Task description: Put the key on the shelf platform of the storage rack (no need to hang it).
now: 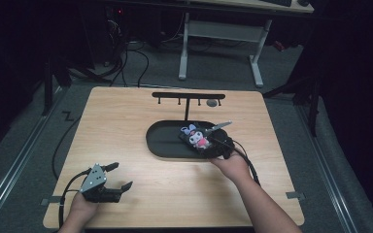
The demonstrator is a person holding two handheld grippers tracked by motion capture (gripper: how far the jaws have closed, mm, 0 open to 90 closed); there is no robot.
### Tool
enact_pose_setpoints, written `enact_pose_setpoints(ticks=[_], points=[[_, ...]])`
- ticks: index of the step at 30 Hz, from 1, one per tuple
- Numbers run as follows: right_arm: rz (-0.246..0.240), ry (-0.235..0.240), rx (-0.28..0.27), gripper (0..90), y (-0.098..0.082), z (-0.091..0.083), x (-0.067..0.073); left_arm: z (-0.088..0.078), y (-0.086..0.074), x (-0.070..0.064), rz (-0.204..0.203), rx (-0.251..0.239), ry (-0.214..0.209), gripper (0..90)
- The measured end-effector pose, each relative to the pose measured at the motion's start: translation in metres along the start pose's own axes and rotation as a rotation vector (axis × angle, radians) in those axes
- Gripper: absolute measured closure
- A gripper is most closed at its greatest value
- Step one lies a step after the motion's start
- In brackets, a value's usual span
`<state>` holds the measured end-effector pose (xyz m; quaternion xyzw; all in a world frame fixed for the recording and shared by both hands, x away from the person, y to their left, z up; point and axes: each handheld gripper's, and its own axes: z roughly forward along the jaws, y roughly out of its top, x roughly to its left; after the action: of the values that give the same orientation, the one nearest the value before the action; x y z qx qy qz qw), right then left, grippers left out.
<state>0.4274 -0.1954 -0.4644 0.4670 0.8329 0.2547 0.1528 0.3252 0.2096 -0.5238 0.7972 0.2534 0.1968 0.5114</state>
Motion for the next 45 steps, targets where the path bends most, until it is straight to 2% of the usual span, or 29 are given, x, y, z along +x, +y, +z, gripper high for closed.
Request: enact_pose_setpoints(ticks=[3,4,6,7,10,14,20,24,26,27,30,32,33,34,35,37,38,41,43,45], points=[[-0.013,-0.009,-0.019,32.4,-0.004,-0.002,0.002,-0.002,-0.001,-0.001,0.021,0.022,0.005,15.3],[-0.026,-0.015,-0.054,31.4,-0.009,-0.003,0.004,-0.003,-0.002,-0.001,0.019,0.028,0.007,15.3],[-0.023,-0.022,-0.067,30.4,-0.013,-0.005,0.005,-0.008,-0.003,0.0,-0.006,0.004,0.012,15.3],[-0.022,-0.022,-0.083,30.4,-0.016,-0.006,0.004,-0.009,-0.004,0.001,-0.006,0.002,0.014,15.3],[0.014,-0.011,-0.125,29.9,-0.023,-0.011,0.002,-0.011,-0.005,0.001,-0.002,0.018,0.026,15.3],[0.057,0.008,-0.187,28.6,-0.036,-0.016,-0.001,-0.017,-0.004,0.003,-0.033,-0.011,0.042,15.2],[0.067,0.043,-0.231,22.9,-0.057,-0.015,0.005,-0.021,-0.007,0.004,-0.042,-0.016,0.072,15.2],[0.086,0.064,-0.244,19.9,-0.071,-0.018,0.008,-0.021,-0.006,0.004,-0.066,-0.024,0.044,15.2],[0.086,0.065,-0.252,19.2,-0.075,-0.019,0.008,-0.021,-0.006,0.004,-0.071,-0.025,0.043,15.2],[0.092,0.064,-0.262,15.6,-0.083,-0.021,0.008,-0.02,-0.007,0.003,-0.07,-0.026,0.047,15.2],[0.09,0.044,-0.29,14.7,-0.098,-0.023,0.008,-0.019,-0.007,0.003,-0.057,-0.013,0.046,15.2],[0.081,0.038,-0.318,14.7,-0.109,-0.025,0.007,-0.019,-0.007,0.003,-0.06,-0.014,0.043,15.2],[0.08,0.041,-0.325,14.7,-0.114,-0.025,0.006,-0.019,-0.005,0.004,-0.073,-0.029,0.036,15.2],[0.08,0.041,-0.325,14.7,-0.114,-0.025,0.006,-0.019,-0.005,0.004,-0.073,-0.029,0.036,15.2],[0.08,0.05,-0.321,14.3,-0.121,-0.027,0.005,-0.018,-0.004,0.004,-0.068,-0.047,0.038,15.3],[0.076,0.047,-0.34,14.0,-0.129,-0.032,0.007,-0.016,-0.005,0.003,-0.05,-0.044,0.045,15.3],[0.069,0.038,-0.362,14.0,-0.135,-0.036,0.009,-0.016,-0.006,0.003,-0.043,-0.038,0.042,15.3],[0.057,-0.004,-0.469,13.7,-0.159,-0.048,0.013,-0.018,-0.007,0.002,-0.059,-0.039,0.045,15.1],[0.049,-0.012,-0.477,13.7,-0.161,-0.059,0.008,-0.019,-0.007,0.001,-0.061,-0.051,0.052,15.1],[0.066,-0.054,-0.526,14.4,-0.161,-0.064,-0.002,-0.02,-0.008,0.001,-0.049,-0.05,0.054,15.1]])
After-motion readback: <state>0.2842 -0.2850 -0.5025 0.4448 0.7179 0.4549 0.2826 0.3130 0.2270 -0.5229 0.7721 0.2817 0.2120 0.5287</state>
